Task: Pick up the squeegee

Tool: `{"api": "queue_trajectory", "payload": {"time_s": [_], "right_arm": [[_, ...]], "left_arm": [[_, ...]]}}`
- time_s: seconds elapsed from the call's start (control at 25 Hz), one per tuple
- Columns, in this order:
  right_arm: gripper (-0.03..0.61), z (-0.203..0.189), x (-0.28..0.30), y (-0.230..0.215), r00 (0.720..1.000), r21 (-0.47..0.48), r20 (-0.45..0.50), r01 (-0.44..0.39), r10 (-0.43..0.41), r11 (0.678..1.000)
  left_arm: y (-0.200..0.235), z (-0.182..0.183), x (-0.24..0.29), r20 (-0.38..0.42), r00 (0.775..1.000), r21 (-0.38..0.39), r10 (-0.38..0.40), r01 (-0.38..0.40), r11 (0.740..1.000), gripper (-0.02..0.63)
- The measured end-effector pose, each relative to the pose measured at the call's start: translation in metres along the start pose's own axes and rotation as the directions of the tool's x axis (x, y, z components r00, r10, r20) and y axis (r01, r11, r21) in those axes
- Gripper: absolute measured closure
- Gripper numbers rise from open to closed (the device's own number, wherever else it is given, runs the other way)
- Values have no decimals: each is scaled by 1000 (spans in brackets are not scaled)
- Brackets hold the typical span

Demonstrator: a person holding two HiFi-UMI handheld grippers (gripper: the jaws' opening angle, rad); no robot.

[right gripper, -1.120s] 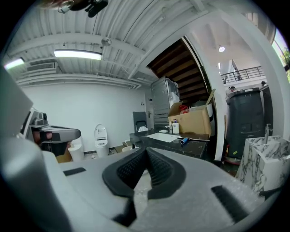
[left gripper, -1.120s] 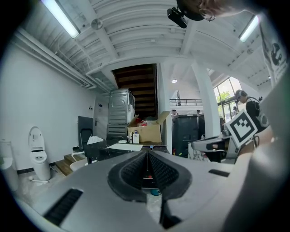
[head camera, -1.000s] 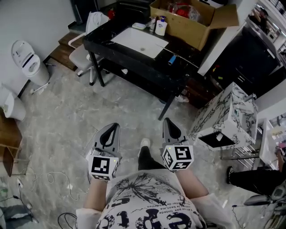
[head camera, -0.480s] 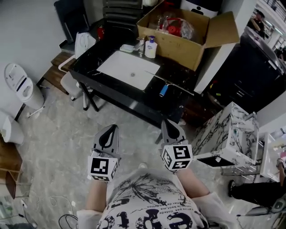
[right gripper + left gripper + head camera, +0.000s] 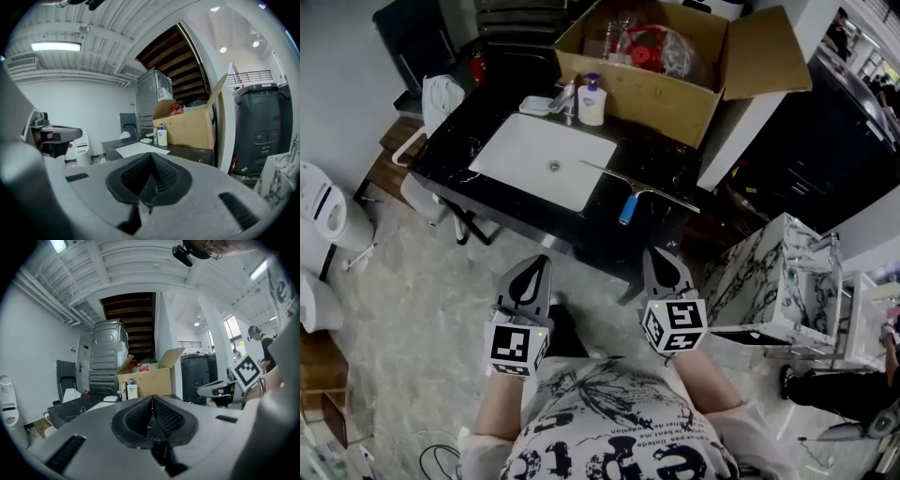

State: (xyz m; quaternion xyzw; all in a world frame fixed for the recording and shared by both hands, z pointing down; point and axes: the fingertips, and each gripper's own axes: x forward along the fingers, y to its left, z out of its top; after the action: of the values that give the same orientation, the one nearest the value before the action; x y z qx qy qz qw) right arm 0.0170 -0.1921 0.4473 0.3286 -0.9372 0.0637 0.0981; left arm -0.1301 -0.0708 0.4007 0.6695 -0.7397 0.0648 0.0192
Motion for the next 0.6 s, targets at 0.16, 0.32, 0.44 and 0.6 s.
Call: {"api": "queue_trajectory", "payload": {"time_s": [0.16, 0.32, 0.44, 0.6], "right_arm": [[586, 4, 36, -22, 998, 19, -10, 61, -61, 998], [586, 11, 69, -47, 987, 50, -21, 162, -161, 986], [586, 18, 93, -61, 972, 70, -36, 234, -232, 970], [586, 20, 124, -76, 945, 91, -78, 324, -317, 942]], "left_arm": [[19, 0, 54, 5, 998, 5, -65, 65, 998, 601], [34, 8, 112, 9, 986, 22, -169, 168, 985, 601], [49, 20, 152, 13, 971, 25, -240, 239, 971, 601], [69, 22, 202, 21, 944, 35, -329, 328, 944, 601]]}}
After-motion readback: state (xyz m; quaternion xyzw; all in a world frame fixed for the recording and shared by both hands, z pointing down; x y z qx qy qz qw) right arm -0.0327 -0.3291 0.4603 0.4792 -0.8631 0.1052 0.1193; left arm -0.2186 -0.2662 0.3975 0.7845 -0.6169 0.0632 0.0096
